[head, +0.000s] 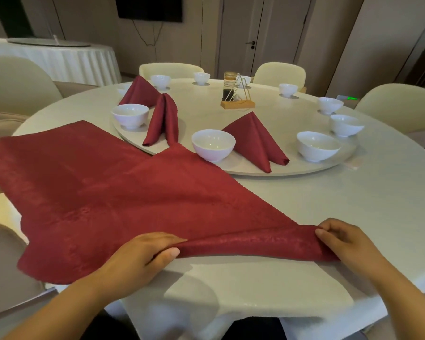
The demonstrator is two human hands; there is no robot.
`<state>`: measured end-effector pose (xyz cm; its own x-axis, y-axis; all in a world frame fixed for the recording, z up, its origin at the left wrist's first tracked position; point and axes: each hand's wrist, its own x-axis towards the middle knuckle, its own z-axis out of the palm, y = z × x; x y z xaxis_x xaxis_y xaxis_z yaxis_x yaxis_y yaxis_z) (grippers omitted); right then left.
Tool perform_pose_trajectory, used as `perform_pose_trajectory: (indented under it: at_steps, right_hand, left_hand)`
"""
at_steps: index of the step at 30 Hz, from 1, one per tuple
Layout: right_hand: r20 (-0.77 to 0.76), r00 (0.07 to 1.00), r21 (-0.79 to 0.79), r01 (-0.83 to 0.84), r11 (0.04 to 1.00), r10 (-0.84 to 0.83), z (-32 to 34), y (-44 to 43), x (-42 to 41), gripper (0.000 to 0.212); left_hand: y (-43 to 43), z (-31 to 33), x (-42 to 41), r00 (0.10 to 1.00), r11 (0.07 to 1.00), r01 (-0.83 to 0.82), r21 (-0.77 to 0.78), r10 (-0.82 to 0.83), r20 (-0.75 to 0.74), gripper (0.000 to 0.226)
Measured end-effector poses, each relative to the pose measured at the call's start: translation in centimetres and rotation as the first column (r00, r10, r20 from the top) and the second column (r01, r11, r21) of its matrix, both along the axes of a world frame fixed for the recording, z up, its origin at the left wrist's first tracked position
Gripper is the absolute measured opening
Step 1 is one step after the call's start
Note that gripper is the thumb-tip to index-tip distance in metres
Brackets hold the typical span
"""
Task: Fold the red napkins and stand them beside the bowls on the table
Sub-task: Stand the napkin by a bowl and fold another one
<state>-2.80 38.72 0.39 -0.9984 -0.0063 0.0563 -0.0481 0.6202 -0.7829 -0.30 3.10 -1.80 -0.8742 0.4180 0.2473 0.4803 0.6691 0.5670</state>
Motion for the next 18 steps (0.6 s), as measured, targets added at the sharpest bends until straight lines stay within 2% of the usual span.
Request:
perform_pose_trajectory:
  at_steps: [3,5,6,8,10,12,15,18]
  right_hand:
    - [0.085,0.996,0.067,-0.019,0.998,0.013,0.0,-0.2,-0.2,0.025]
    - [0.133,0.991,0.084,-0.029,0.996,0.018,0.1,-0.5,-0.2,0.024]
    - [0.151,0.988,0.083,-0.030,0.996,0.017,0.2,-0.6,-0.2,0.025]
    - [0.171,0.985,0.092,-0.046,0.995,0.030,0.4,-1.1,-0.1,0.030]
    - [0.181,0.983,0.104,-0.059,0.993,0.039,0.4,-1.5,0.0,0.034]
    - [0.163,0.986,0.111,-0.052,0.992,0.033,0.2,-1.7,0.0,0.035]
    - [0.115,0.993,0.111,-0.034,0.993,0.021,0.1,-1.8,0.2,0.036]
    - [0.085,0.996,0.124,-0.006,0.992,-0.004,-0.1,-1.7,0.2,0.037]
  left_hand:
    - [-0.5,0.0,-0.3,0.994,0.998,-0.069,-0.011,0.070,0.079,0.078]
    - [-1.5,0.1,-1.3,0.988,0.988,-0.152,-0.016,0.152,0.029,0.089]
    - [-2.1,0.2,-2.0,0.978,0.975,-0.208,-0.073,0.207,-0.016,0.091]
    - [-3.4,0.4,-3.7,0.939,0.911,-0.344,-0.226,0.331,-0.096,0.070]
    - [-4.6,0.6,-5.5,0.866,0.808,-0.492,-0.323,0.491,-0.091,0.051]
    - [-5.3,0.8,-6.9,0.808,0.743,-0.562,-0.364,0.588,-0.047,0.052]
    - [-6.0,1.0,-8.4,0.758,0.711,-0.593,-0.377,0.651,0.037,0.054]
    - [-6.3,1.4,-8.9,0.755,0.709,-0.618,-0.341,0.655,-0.007,0.050]
